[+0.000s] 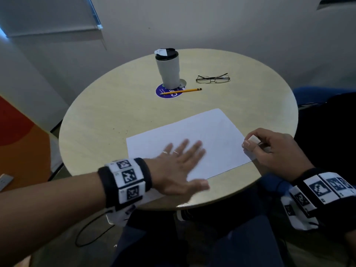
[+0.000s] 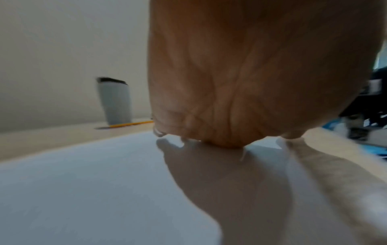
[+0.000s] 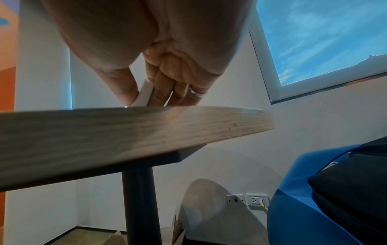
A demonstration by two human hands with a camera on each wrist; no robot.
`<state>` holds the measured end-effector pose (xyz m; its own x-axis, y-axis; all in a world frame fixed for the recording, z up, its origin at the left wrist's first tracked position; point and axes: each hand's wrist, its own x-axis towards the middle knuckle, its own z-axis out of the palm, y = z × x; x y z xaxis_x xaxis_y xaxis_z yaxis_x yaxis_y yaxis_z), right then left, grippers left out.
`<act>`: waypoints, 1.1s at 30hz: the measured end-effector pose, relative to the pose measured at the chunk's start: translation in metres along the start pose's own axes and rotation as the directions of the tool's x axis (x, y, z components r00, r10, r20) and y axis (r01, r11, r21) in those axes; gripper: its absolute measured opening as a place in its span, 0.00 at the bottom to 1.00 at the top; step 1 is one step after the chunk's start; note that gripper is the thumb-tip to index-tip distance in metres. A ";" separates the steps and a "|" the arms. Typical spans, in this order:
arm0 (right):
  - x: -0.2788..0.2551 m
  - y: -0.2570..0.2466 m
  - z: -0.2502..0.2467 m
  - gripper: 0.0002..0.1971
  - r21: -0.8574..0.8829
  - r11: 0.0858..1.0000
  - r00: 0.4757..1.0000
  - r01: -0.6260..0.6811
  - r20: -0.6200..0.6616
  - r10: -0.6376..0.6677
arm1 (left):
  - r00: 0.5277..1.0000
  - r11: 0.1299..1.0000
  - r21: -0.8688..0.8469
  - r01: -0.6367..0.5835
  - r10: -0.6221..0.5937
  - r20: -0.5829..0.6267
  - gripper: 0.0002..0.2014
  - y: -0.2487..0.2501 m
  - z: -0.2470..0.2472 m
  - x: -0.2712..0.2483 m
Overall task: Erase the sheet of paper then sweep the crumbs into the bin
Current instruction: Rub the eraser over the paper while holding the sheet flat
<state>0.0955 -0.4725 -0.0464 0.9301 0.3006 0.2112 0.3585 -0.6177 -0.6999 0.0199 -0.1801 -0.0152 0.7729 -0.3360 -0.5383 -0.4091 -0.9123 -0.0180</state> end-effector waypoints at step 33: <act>-0.002 -0.008 0.000 0.10 -0.065 0.997 0.999 0.039 -0.019 -0.040 | 0.985 0.979 -0.147 0.144 -0.156 -0.076 0.43 -0.079 -0.004 0.020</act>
<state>0.0905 -0.4682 -0.0408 0.9163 0.3115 0.2516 0.3987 -0.6519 -0.6450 0.0697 -0.1162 -0.0214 0.8620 -0.2065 -0.4629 -0.2183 -0.9755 0.0287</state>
